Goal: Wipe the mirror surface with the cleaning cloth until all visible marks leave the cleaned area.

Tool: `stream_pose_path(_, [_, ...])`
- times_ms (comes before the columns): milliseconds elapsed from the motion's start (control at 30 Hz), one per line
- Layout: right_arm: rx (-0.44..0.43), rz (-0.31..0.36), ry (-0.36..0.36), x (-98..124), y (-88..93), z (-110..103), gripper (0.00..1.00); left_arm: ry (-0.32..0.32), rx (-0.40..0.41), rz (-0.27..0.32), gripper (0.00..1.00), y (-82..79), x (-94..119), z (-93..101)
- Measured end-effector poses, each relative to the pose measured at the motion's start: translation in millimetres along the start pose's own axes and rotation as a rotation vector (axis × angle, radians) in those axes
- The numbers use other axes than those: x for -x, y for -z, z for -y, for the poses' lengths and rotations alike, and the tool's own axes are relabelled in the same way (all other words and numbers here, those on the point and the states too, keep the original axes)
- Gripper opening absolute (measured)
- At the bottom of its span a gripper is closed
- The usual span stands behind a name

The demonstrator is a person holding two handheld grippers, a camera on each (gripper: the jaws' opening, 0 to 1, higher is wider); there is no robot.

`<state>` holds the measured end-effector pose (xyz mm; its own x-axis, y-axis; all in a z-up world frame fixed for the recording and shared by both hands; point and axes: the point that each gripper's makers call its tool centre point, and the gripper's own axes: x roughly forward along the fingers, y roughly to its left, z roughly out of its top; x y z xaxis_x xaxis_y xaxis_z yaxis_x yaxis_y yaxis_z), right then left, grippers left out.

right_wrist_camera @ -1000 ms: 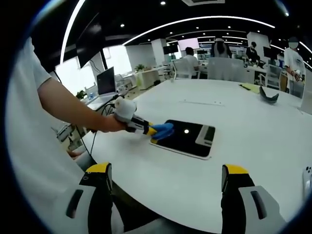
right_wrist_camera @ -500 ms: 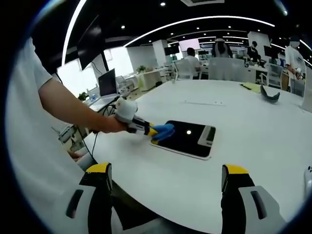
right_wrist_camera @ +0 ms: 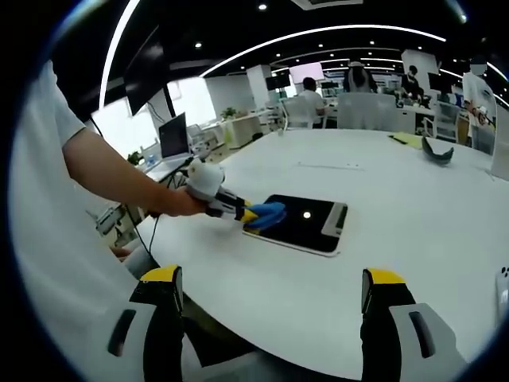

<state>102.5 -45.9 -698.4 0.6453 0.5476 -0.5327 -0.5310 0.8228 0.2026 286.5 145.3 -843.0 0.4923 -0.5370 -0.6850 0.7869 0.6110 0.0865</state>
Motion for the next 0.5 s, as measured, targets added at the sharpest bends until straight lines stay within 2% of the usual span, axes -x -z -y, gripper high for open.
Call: stream_pose_path(500, [-0.003, 0.004, 0.015, 10.8, 4.1, 5.7, 0.93, 0.011, -0.012, -0.006, 0.06, -7.9, -5.8, 11.0])
